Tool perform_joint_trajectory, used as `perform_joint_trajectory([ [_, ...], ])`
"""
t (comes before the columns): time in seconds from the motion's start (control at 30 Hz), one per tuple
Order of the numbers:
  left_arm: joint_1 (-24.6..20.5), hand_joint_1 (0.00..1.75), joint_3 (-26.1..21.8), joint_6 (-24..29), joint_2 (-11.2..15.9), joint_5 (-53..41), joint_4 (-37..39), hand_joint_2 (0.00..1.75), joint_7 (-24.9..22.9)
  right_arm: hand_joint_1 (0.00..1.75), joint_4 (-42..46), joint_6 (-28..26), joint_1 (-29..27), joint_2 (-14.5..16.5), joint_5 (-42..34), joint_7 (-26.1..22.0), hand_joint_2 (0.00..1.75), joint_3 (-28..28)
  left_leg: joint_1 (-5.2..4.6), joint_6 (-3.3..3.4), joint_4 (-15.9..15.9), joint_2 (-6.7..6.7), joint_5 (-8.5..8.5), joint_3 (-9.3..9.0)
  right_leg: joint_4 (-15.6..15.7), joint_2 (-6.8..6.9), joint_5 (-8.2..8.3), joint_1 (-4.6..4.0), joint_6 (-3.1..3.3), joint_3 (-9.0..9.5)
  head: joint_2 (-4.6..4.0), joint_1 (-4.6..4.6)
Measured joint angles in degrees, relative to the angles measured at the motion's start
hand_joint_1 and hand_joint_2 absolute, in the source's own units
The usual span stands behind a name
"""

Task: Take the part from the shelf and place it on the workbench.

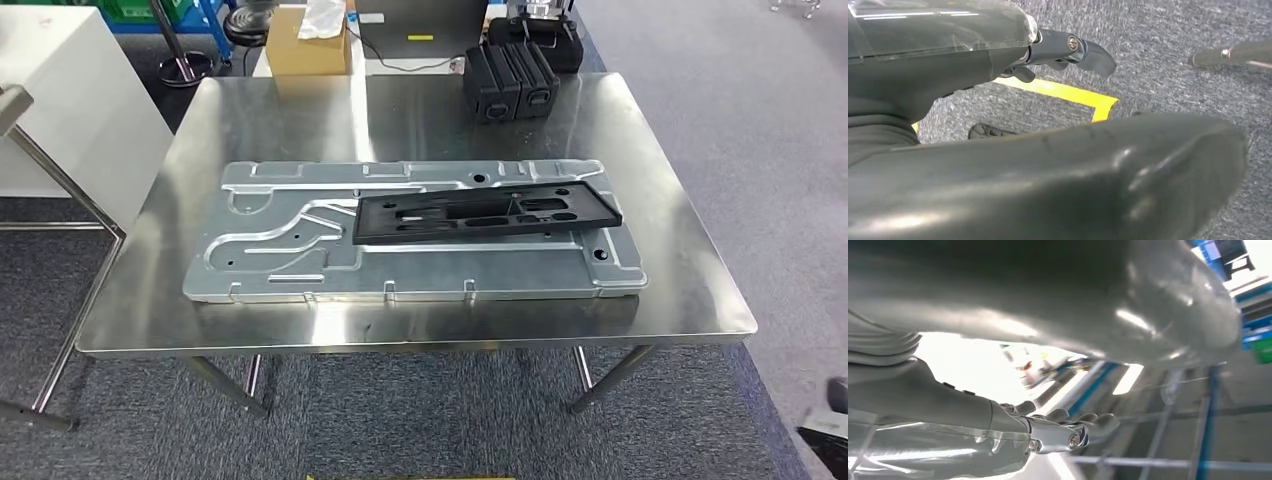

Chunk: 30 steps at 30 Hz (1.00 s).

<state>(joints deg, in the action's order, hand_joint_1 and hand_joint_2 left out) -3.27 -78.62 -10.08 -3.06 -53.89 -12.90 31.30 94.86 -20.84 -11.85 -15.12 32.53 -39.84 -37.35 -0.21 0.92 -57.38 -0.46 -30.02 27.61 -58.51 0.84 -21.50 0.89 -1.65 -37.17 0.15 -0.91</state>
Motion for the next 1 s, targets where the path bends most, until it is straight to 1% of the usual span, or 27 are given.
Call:
perform_joint_trajectory([
  [0.03, -0.03, 0.0, -0.04, 0.0, -0.05, -0.05, 0.0, 0.0, -0.01, 0.0, -0.06, 0.27, -0.56, 0.49, 0.36, 0.0, 0.0, -1.4, 0.0, 0.44, 0.15, 0.17, 0.6, 0.34, -0.19, -0.13, -0.42, 0.17, -0.34, -0.24, 0.01, 0.03],
  [0.07, -0.07, 0.0, -0.07, -0.02, -0.11, -0.09, 0.0, 0.0, -0.02, 0.0, -0.2, 0.76, -0.89, 0.95, 0.97, -0.01, 0.0, -2.7, 0.07, 0.85, 0.32, 0.36, 1.25, 0.81, -1.17, -0.27, -1.8, 0.28, -0.62, -0.79, 0.01, 0.05],
  [0.1, -0.11, 0.0, -0.08, -0.09, -0.2, -0.13, 0.0, 0.0, -0.03, 0.0, -0.62, 1.67, -0.98, 1.62, 2.12, -0.01, 0.0, -4.21, 0.17, 1.18, 0.43, 0.58, 1.9, 1.44, -3.4, -0.39, -4.22, 0.35, -0.86, -1.71, 0.01, 0.08],
  [0.17, -0.11, 0.0, -0.1, -0.22, -0.37, -0.22, 0.0, 0.0, -0.07, 0.0, -2.62, 4.11, -0.82, 3.59, 5.62, 0.01, 0.0, -8.13, 0.14, 1.56, 0.4, 0.81, 2.98, 2.84, -10.75, -0.51, -9.94, 0.41, -1.25, -3.94, 0.0, 0.09],
  [0.2, -0.05, 0.0, -0.12, -0.26, -0.49, -0.25, 0.0, 0.0, -0.09, 0.0, -4.38, 5.03, -0.73, 4.72, 7.5, 0.02, 0.0, -10.41, 0.06, 1.61, 0.36, 0.81, 3.5, 3.53, -14.13, -0.53, -11.57, 0.42, -1.38, -4.56, 0.0, 0.09],
  [0.23, 0.05, 0.0, -0.17, -0.22, -0.64, -0.24, 0.0, 0.0, -0.11, 0.0, -6.62, 5.32, -0.62, 5.7, 9.03, 0.03, 0.0, -12.62, -0.03, 1.6, 0.3, 0.76, 4.01, 4.21, -15.98, -0.54, -11.87, 0.42, -1.42, -4.35, 0.0, 0.09],
  [0.27, 0.19, 0.0, -0.24, -0.13, -0.83, -0.2, 0.0, 0.0, -0.13, 0.0, -9.36, 4.93, -0.41, 6.43, 10.28, 0.03, 0.0, -14.61, -0.14, 1.53, 0.23, 0.7, 4.48, 4.86, -15.62, -0.55, -11.01, 0.4, -1.33, -2.97, 0.0, 0.09],
  [0.3, 0.33, 0.0, -0.32, -0.01, -1.04, -0.15, 0.0, 0.0, -0.15, 0.0, -12.51, 4.09, 0.0, 6.88, 11.31, 0.04, 0.0, -16.23, -0.24, 1.4, 0.18, 0.67, 4.9, 5.45, -13.0, -0.56, -9.61, 0.34, -1.11, -0.43, 0.0, 0.08],
  [0.33, 0.42, 0.0, -0.42, 0.15, -1.3, -0.1, 0.0, 0.0, -0.17, 0.0, -16.16, 2.89, 0.69, 7.17, 12.43, 0.05, 0.0, -17.76, -0.32, 1.25, 0.1, 0.69, 5.3, 5.91, -8.72, -0.58, -8.55, 0.21, -0.72, 3.01, -0.01, 0.08],
  [0.37, 0.44, 0.0, -0.5, 0.37, -1.61, -0.05, 0.0, 0.0, -0.19, 0.0, -20.34, 1.46, 1.71, 7.35, 13.83, 0.12, 0.0, -19.2, -0.42, 1.02, 0.03, 0.74, 5.66, 6.26, -4.02, -0.58, -8.14, -0.02, -0.28, 6.33, 0.0, 0.07],
  [0.4, 0.41, 0.0, -0.61, 0.6, -1.89, -0.01, 0.0, 0.0, -0.21, 0.0, -24.9, 0.04, 2.81, 7.53, 15.44, 0.3, 0.0, -20.69, -0.44, 0.78, 0.06, 0.81, 6.03, 6.41, -0.5, -0.59, -8.05, -0.26, 0.14, 8.71, 0.0, 0.02],
  [0.43, 0.33, 0.0, -0.74, 0.83, -2.15, 0.02, 0.0, 0.0, -0.23, 0.0, -29.79, -1.38, 3.89, 7.74, 17.27, 0.64, 0.0, -22.36, -0.41, 0.48, 0.1, 0.85, 6.43, 6.46, 1.69, -0.59, -8.27, -0.52, 0.5, 10.03, 0.0, 0.1],
  [0.5, 0.25, 0.0, -1.0, 1.13, -2.52, 0.04, 0.0, 0.0, -0.29, 0.0, -39.23, -3.41, 5.6, 8.28, 21.07, 2.54, 0.0, -25.24, -0.35, -0.22, 0.25, 0.86, 7.11, 6.54, 2.49, -0.57, -7.69, -0.67, 1.18, 9.97, 0.0, 0.26],
  [0.53, 0.25, 0.0, -1.14, 1.19, -2.62, 0.03, 0.0, 0.0, -0.33, 0.0, -43.25, -3.98, 6.29, 8.62, 22.79, 3.9, 0.0, -26.22, -0.3, -0.62, 0.0, 0.79, 6.85, 6.77, 2.72, -0.51, -7.22, -0.58, 1.59, 9.65, 0.0, 0.37],
  [0.57, 0.3, 0.0, -1.24, 1.23, -2.68, 0.0, 0.0, 0.0, -0.37, 0.0, -46.85, -4.25, 6.95, 9.0, 24.49, 5.64, 0.0, -26.76, -0.27, -0.99, -0.91, 0.74, 5.58, 7.2, 2.85, -0.47, -6.6, -0.44, 2.07, 9.12, 0.0, 0.3],
  [0.6, 0.33, 0.0, -1.33, 1.28, -2.71, -0.03, 0.0, 0.0, -0.4, 0.0, -49.98, -4.38, 7.52, 9.39, 26.07, 7.43, 0.0, -27.09, -0.23, -1.33, -2.74, 0.68, 3.38, 7.89, 2.98, -0.44, -5.95, -0.27, 2.47, 8.47, 0.0, 0.22],
  [0.67, 0.28, 0.0, -1.39, 1.37, -2.78, -0.11, 0.0, 0.0, -0.42, 0.0, -56.33, -4.01, 8.49, 10.06, 29.7, 12.25, 0.0, -27.38, -0.07, -1.82, -9.23, 0.64, -2.47, 9.65, 2.9, -0.43, -4.77, -0.31, 2.9, 6.91, 0.01, 0.1],
  [0.7, 0.23, 0.0, -1.4, 1.39, -2.8, -0.17, 0.0, 0.0, -0.4, 0.0, -59.4, -3.47, 8.94, 10.34, 31.59, 15.06, 0.0, -27.43, -0.04, -1.99, -12.68, 0.64, -4.39, 10.27, 2.8, -0.41, -4.17, -0.36, 2.92, 6.05, 0.01, 0.1],
  [0.73, 0.19, 0.0, -1.4, 1.39, -2.8, -0.24, 0.0, 0.0, -0.37, 0.0, -62.58, -2.65, 9.39, 10.74, 33.54, 18.07, 0.0, -27.45, -0.02, -2.09, -15.13, 0.64, -4.91, 10.26, 2.62, -0.39, -3.52, -0.41, 2.91, 5.08, 0.01, 0.11],
  [0.77, 0.18, 0.0, -1.4, 1.41, -2.8, -0.36, 0.0, 0.0, -0.34, 0.0, -65.32, -1.62, 9.84, 11.15, 35.05, 20.73, 0.0, -27.45, -0.02, -2.1, -15.8, 0.64, -4.02, 9.41, 2.37, -0.38, -2.92, -0.46, 2.87, 4.07, 0.01, 0.1],
  [0.8, 0.17, 0.0, -1.4, 1.45, -2.8, -0.51, 0.0, 0.0, -0.32, 0.0, -67.76, -0.38, 10.24, 11.58, 36.19, 23.21, 0.0, -27.45, -0.03, -2.0, -14.65, 0.64, -2.32, 7.71, 2.06, -0.38, -2.37, -0.51, 2.8, 3.07, 0.01, 0.11],
  [0.83, 0.12, 0.0, -1.4, 1.5, -2.8, -0.76, 0.0, 0.0, -0.35, 0.0, -69.97, 1.21, 10.62, 12.08, 37.12, 25.66, 0.0, -27.45, -0.08, -1.74, -11.43, 0.64, -0.65, 4.88, 1.7, -0.38, -1.84, -0.56, 2.71, 2.1, 0.01, 0.09],
  [0.87, 0.0, 0.0, -1.39, 1.55, -2.79, -1.11, 0.0, 0.0, -0.45, 0.0, -71.75, 3.09, 10.99, 12.56, 37.94, 28.08, 0.0, -27.44, -0.19, -1.4, -6.79, 0.65, -0.2, 1.46, 1.35, -0.39, -1.36, -0.69, 2.57, 1.33, 0.01, 0.09],
  [0.9, -0.14, 0.0, -1.37, 1.56, -2.78, -1.53, 0.0, 0.0, -0.6, 0.0, -73.38, 5.31, 11.3, 13.0, 38.96, 30.77, 0.0, -27.36, -0.29, -1.07, -2.63, 0.66, -0.34, -1.43, 1.11, -0.37, -0.87, -0.76, 2.38, 0.84, 0.01, 0.13],
  [0.93, -0.25, 0.0, -1.31, 1.5, -2.77, -2.06, 0.0, 0.0, -0.77, 0.0, -74.74, 7.63, 11.57, 13.49, 40.0, 33.27, 0.0, -27.26, -0.41, -0.74, 0.71, 0.66, -0.82, -3.46, 1.04, -0.31, -0.36, -0.8, 2.11, 0.59, 0.01, 0.17],
  [0.97, -0.32, 0.0, -1.23, 1.4, -2.76, -2.6, 0.0, 0.0, -1.02, 0.0, -75.87, 9.88, 11.8, 13.94, 40.85, 35.4, 0.0, -27.15, -0.51, -0.45, 2.44, 0.67, -1.26, -4.25, 1.11, -0.24, 0.18, -0.77, 1.79, 0.55, 0.01, 0.08],
  [1.0, -0.31, 0.0, -1.11, 1.27, -2.77, -3.11, 0.0, 0.0, -1.21, 0.0, -76.83, 11.77, 11.97, 14.34, 41.42, 37.0, 0.0, -27.05, -0.53, -0.15, 2.76, 0.67, -0.83, -3.97, 1.35, -0.19, 0.78, -0.74, 1.44, 0.58, 0.01, 0.0],
])
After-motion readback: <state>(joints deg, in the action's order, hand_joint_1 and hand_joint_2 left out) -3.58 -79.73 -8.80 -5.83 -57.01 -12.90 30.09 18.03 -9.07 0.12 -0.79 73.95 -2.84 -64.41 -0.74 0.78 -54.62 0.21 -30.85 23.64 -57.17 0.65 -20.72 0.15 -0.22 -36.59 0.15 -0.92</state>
